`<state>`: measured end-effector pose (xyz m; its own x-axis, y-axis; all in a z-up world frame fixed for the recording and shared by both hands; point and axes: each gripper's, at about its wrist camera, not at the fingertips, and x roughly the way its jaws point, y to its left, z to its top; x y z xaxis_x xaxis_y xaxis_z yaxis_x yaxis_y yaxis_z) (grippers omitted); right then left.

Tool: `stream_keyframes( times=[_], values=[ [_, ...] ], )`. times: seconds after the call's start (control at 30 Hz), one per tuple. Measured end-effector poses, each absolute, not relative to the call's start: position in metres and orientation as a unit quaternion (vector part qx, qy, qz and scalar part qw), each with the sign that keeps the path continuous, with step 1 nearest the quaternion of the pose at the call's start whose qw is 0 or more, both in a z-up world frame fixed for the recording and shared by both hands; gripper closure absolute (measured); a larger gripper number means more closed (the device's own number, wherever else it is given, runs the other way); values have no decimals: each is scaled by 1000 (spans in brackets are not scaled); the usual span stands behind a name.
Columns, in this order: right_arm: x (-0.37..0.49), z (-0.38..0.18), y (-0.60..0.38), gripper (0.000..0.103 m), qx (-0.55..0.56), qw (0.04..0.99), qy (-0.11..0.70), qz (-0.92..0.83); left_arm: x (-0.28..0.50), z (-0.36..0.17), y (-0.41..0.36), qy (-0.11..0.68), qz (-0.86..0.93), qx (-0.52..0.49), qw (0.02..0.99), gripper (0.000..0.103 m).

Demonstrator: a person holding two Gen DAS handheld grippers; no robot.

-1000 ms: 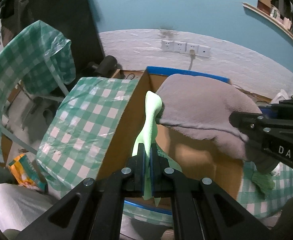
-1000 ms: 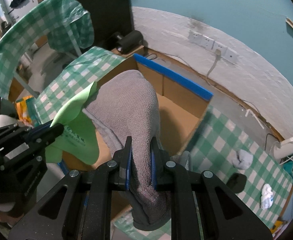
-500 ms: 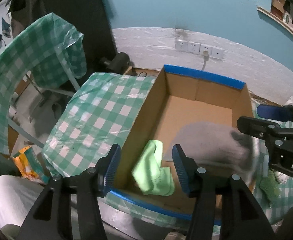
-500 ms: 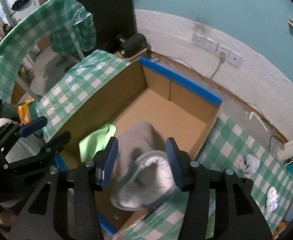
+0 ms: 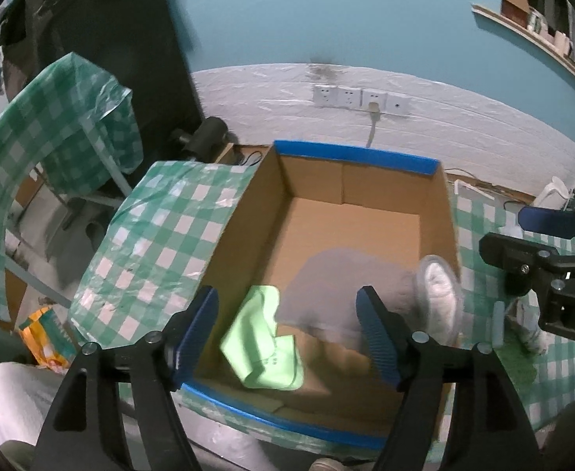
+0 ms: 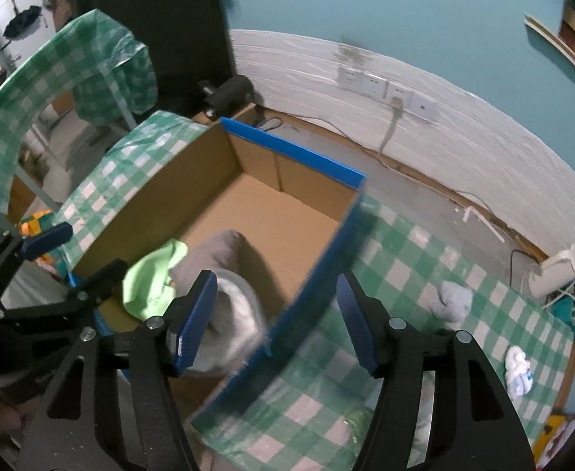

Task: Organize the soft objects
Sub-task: 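Open both tools to drop the cloth and towel, then withdraw, then grasp the pink-and-white plastic bundle with the right tool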

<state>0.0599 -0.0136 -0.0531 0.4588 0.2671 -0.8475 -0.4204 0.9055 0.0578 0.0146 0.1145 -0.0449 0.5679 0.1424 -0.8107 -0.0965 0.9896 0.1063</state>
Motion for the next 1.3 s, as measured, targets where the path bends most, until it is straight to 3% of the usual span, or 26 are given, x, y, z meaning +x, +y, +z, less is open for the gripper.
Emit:
stream_keyframes(
  times=[0.83, 1.3],
  values=[
    [40, -69, -170, 39, -16, 863, 494, 109, 13, -47, -8, 463, -25, 97, 881, 24],
    [31, -114, -203, 39, -17, 840, 534, 99, 15, -90, -67, 513, -68, 120, 847, 24]
  ],
)
